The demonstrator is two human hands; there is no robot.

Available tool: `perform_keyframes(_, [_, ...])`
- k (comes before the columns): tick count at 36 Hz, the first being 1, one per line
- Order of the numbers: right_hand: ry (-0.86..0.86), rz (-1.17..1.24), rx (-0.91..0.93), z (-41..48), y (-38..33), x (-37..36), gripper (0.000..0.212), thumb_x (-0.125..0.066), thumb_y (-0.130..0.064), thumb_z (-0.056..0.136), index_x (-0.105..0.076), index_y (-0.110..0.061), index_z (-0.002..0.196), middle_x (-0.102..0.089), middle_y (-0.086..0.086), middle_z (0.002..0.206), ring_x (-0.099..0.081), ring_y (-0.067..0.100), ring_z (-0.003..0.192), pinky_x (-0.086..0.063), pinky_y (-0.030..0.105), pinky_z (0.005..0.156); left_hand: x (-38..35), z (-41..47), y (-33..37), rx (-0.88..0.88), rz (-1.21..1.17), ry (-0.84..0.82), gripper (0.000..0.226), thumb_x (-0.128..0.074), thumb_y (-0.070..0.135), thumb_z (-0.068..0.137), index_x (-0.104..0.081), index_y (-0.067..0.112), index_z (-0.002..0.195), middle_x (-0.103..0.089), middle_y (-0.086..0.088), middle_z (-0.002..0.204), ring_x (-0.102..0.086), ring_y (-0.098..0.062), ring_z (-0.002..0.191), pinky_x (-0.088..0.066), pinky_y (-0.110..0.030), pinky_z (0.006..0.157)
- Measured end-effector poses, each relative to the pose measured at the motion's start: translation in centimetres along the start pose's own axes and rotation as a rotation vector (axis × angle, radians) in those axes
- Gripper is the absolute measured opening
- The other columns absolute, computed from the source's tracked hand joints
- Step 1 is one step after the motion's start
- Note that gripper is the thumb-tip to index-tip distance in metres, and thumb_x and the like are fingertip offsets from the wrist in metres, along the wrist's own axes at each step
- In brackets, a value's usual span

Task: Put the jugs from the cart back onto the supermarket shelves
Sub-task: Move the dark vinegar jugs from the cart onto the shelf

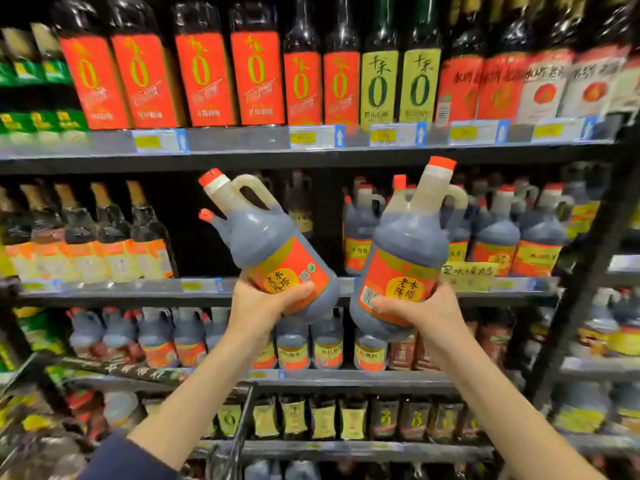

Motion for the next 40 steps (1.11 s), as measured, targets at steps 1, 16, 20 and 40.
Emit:
perform_keyframes(1, [0.012, 0.006, 0.004, 0.5, 0.1, 0.0, 0.107, -0.090, -0.036, 0.024, -0.054, -0.011, 0.121, -0.071, 0.007, 0.104, -0.069, 0.024, 0.093, -0.058, 0.040, 0.075, -0.4, 0.6, 0.1, -0.028, 0.020, -0.011, 0.079, -0.092, 0.027, 0.036, -0.061, 0.008, 0.106, -0.073, -0.001, 0.090, -0.071, -0.015, 0.081, -0.056, -0.025, 0.063])
perform_keyframes(16, [0.193, 0.004, 0.017, 8.7, 2.7, -0.2, 0.077, -0.094, -0.005, 0.041, -0.061, -0.006, 0.111, -0.072, 0.007, 0.098, -0.070, 0.023, 0.089, -0.055, 0.035, 0.073, -3.8, 13.6, -2.6, -0.306, 0.289, -0.216, 0.108, -0.093, 0.042, 0.040, -0.045, 0.014, 0.133, -0.062, 0.001, 0.125, -0.060, -0.011, 0.115, -0.054, -0.033, 0.091])
perform_keyframes(20, [0.222, 0.007, 0.021, 10.3, 3.5, -0.4, 0.080, -0.092, -0.017, 0.034, -0.060, -0.011, 0.108, -0.072, 0.005, 0.098, -0.069, 0.020, 0.088, -0.056, 0.037, 0.076, -4.7, 16.1, -3.6, -0.335, 0.310, -0.268, 0.103, -0.091, 0.042, 0.041, -0.044, 0.016, 0.130, -0.063, 0.007, 0.121, -0.061, -0.005, 0.111, -0.053, -0.023, 0.089])
perform_keyframes(40, [0.270, -0.061, -0.032, 14.2, 6.6, -1.3, 0.093, -0.091, -0.034, 0.025, -0.061, -0.001, 0.107, -0.073, 0.009, 0.093, -0.071, 0.019, 0.085, -0.054, 0.025, 0.065, -6.8, 26.3, -12.2, -0.180, 0.590, -0.429, 0.106, -0.093, 0.041, 0.030, -0.044, 0.027, 0.123, -0.063, 0.011, 0.109, -0.062, -0.010, 0.101, -0.049, -0.028, 0.085])
Point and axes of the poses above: each hand's wrist, its own z-axis towards the middle knuckle, its own x-axis out of the back of the hand, y = z × x, the point moved 8 cm from there along z, towards the middle knuckle
